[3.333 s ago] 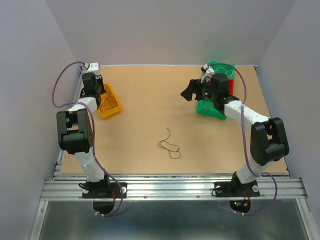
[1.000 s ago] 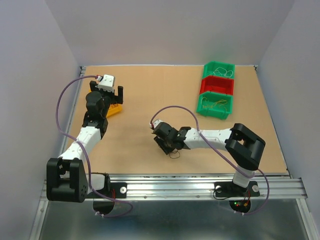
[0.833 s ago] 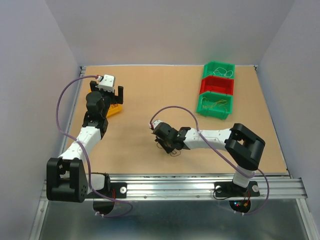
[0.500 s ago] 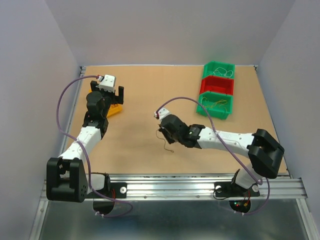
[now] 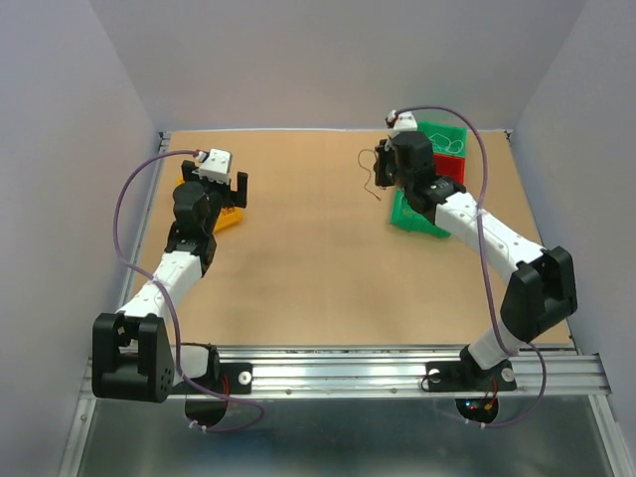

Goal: Untangle the cables

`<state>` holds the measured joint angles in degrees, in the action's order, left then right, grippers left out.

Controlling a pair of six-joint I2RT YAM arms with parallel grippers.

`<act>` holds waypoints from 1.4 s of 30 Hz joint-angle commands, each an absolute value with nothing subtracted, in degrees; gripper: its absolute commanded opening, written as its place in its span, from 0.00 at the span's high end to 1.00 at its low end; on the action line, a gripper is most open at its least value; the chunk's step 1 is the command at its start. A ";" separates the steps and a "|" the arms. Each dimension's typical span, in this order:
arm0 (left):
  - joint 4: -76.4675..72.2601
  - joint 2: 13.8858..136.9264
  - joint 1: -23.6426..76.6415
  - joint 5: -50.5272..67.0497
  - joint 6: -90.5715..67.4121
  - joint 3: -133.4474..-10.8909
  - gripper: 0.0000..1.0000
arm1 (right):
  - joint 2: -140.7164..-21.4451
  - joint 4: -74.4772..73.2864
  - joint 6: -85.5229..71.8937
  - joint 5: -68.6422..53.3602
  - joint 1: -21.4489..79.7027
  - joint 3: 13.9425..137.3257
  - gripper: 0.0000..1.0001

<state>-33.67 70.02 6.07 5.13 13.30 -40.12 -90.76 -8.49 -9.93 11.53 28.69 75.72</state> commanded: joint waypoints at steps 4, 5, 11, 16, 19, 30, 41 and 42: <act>-37.35 70.14 6.68 4.83 14.33 -39.99 0.01 | -95.79 -5.45 -11.78 11.86 20.66 87.00 0.99; -37.35 70.22 6.68 4.75 14.41 -39.90 0.02 | -96.58 -4.93 -11.26 13.26 19.96 87.62 1.00; -37.27 70.49 6.77 4.48 14.41 -39.99 0.02 | -103.70 -0.53 -9.67 17.93 15.21 92.36 0.99; -37.27 70.49 6.86 4.48 14.41 -39.99 0.02 | -106.79 10.06 -6.95 22.49 11.96 88.17 0.99; -37.27 70.66 6.86 4.66 14.41 -40.08 0.02 | -106.26 21.12 -2.65 27.15 11.78 80.97 0.99; -37.09 71.01 7.21 4.39 14.59 -40.08 0.02 | -107.14 29.62 0.18 28.99 11.78 69.79 0.99; -36.91 70.93 7.38 4.83 14.50 -40.08 0.02 | -107.05 24.35 -5.88 35.40 11.78 68.12 0.99; -36.83 70.75 7.38 4.75 14.59 -40.08 0.02 | -107.22 24.17 -6.32 35.68 11.78 68.12 0.99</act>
